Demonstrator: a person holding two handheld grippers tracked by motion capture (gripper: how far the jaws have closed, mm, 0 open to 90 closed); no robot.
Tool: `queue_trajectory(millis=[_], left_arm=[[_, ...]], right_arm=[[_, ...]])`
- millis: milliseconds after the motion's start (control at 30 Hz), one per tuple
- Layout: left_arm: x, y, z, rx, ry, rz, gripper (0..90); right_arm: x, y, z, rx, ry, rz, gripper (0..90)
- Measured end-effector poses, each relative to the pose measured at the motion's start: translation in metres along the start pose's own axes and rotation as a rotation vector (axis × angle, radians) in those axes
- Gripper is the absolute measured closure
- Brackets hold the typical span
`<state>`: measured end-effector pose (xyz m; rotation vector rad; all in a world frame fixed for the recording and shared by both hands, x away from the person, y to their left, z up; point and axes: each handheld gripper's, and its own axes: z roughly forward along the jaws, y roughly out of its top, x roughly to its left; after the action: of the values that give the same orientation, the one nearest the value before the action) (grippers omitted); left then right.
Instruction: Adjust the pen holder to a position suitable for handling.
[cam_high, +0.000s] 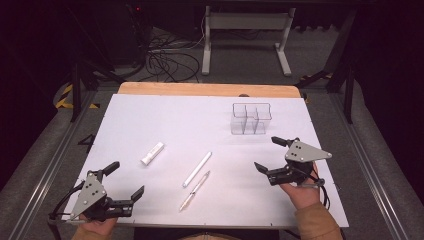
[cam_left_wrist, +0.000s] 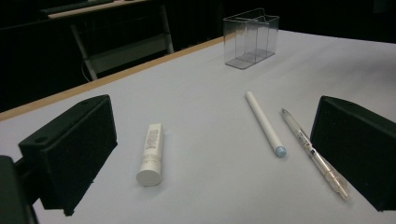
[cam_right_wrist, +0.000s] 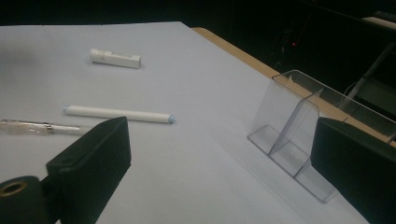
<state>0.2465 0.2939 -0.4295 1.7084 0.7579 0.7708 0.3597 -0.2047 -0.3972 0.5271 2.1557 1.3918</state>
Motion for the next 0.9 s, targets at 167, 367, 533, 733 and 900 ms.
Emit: queue_trajectory(millis=[167,367,533,733,900], left_arm=[[0.000,0.000,0.000,0.002,-0.003,-0.002,1.2],[0.000,0.000,0.000,-0.001,-0.008,-0.005,1.3],[0.000,0.000,0.001,0.003,-0.014,-0.003,1.6],[0.000,0.000,0.001,0.003,-0.017,-0.005,1.6],[0.000,0.000,0.002,0.004,-0.022,-0.005,1.6]], right_arm=[[0.000,0.006,0.000,0.031,0.002,-0.013,9.8],[-0.006,0.016,0.001,0.091,0.009,-0.025,18.4],[-0.015,0.024,0.008,0.165,0.053,-0.016,23.8],[-0.024,0.030,0.019,0.196,0.056,-0.025,23.8],[-0.031,0.036,0.026,0.213,0.051,-0.041,23.8]])
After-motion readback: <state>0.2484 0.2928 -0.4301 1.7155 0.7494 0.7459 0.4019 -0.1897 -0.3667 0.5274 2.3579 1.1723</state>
